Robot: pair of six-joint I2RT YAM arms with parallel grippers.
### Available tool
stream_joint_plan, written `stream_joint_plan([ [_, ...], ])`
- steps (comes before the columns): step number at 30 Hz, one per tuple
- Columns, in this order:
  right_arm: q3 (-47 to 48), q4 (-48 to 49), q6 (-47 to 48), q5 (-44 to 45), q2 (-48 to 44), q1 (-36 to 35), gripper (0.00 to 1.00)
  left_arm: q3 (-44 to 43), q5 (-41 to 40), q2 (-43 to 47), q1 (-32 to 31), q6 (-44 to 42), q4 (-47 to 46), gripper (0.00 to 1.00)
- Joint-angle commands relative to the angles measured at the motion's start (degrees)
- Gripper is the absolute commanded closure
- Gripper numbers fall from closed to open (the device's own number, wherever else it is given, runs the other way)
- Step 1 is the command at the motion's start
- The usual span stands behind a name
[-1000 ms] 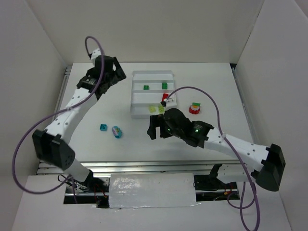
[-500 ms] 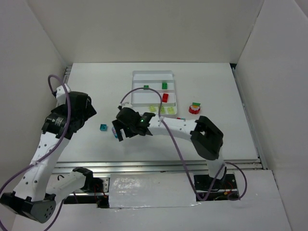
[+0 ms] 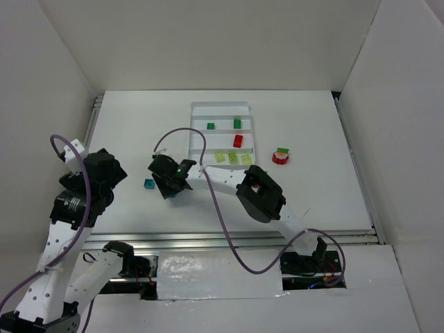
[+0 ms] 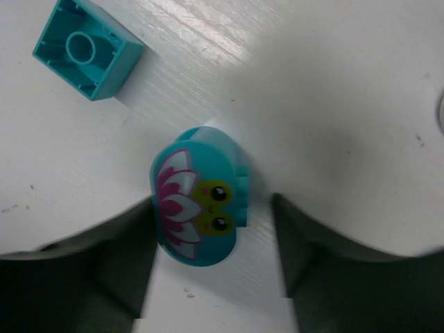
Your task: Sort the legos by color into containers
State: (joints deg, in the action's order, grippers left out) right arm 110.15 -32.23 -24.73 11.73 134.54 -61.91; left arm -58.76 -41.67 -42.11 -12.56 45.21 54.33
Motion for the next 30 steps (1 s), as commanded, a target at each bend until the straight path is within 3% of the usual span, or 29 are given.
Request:
stream_joint_plan([
  [1,1.7,0.3,1.5,0.6,0.5,-0.3,0.43,-0.3,0.8,-2.0,0.3,-1.5,-2.5,0.0],
  [2,0.0,1.5,2.0,0.4,-0.4,-0.2,0.51,-0.3,1.0,-2.2,0.4,-1.9,-2.6,0.0],
  [3,-1.2,2.6,2.2,0.4,-1.3,-0.3,0.71,-0.2,1.2,-2.4,0.4,-2.0,-2.7,0.0],
  [10,-19.3,14.3,4.8,-3.5,-16.5,-0.2,0.88,1.8,9.2,-1.2,0.6,-6.6,-8.1,0.0],
  [14,-37.1,27.2,9.8,-15.6,-33.5,-0.3,0.93,2.0,31.2,-3.4,0.6,-11.7,-14.2,0.0],
  [15,-39.3,29.0,10.4,-16.9,-36.1,-0.2,1.0,1.9,34.7,-3.9,0.7,-11.6,-14.9,0.0],
  [16,-42.9,31.0,10.8,-17.7,-40.4,-0.2,1.0,2.0,41.7,-4.6,0.7,-10.9,-15.7,0.0],
  [21,-48.8,32.1,11.4,-17.1,-48.8,-0.2,1.0,3.4,57.0,-4.7,0.6,-6.5,-23.6,0.01],
  [25,-47.3,29.5,10.4,-9.6,-50.3,0.8,1.0,2.9,56.5,-5.4,0.6,-4.7,-23.7,0.01],
  [28,-43.2,26.0,8.0,-7.2,-47.4,6.0,1.0,2.2,53.0,-5.2,0.6,-5.4,-22.2,0.0],
  [30,-39.8,23.5,5.1,-7.5,-44.8,13.3,1.0,2.3,50.8,-4.8,0.6,-5.7,-21.2,0.0],
])
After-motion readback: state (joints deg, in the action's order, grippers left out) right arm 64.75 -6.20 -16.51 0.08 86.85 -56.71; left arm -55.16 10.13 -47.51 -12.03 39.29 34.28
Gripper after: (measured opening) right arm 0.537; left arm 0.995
